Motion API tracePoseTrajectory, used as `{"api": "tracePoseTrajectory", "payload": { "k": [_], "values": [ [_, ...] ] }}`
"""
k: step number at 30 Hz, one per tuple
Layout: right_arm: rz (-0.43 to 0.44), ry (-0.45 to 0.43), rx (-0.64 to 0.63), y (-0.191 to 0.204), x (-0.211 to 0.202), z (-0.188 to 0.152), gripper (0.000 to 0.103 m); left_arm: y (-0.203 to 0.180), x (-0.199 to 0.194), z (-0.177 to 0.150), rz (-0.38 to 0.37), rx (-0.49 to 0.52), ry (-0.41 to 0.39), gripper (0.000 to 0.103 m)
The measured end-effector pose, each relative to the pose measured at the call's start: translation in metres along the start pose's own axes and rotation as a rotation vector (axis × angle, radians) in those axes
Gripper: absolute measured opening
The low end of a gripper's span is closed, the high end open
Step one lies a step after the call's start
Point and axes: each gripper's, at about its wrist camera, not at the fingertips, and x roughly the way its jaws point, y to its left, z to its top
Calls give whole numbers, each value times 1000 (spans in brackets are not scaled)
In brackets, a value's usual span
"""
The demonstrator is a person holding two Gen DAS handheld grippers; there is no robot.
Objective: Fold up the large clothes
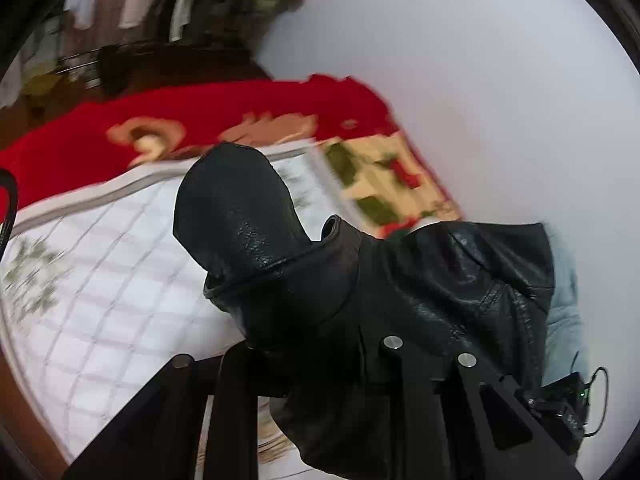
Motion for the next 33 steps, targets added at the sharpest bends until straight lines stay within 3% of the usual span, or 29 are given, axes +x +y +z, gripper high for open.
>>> {"api": "tracePoseTrajectory", "payload": {
  "k": [6,10,14,16,18,21,26,27,28,29,30,33],
  "values": [
    [19,-66,-80,24,-62,105,41,-114,56,35,-100,30,-53,19],
    [7,-74,-107,18,-90,187,41,-160,115,39,-132,15,-57,19],
    [5,-29,-77,-32,-88,259,41,-172,188,28,-114,10,-26,19],
    [-2,4,-18,-85,-79,290,41,-168,217,17,-86,22,9,19],
    [-17,28,52,-135,-71,307,41,-159,251,3,-47,50,69,20],
    [-71,62,119,-188,-61,312,48,-153,275,-17,11,151,114,31],
    [-203,66,133,-194,-61,314,70,-163,268,-20,35,247,149,36],
    [-241,59,126,-188,-61,312,74,-166,265,-18,59,268,160,46],
    [-310,50,106,-178,-62,310,78,-172,266,-18,73,284,166,72],
    [-362,40,93,-172,-62,308,82,-175,264,-17,85,305,170,89],
    [-473,15,63,-159,-63,303,89,-180,257,-16,99,334,162,103],
    [-748,-69,-54,-117,-63,284,97,-189,239,-12,132,426,135,103]
  ]
}}
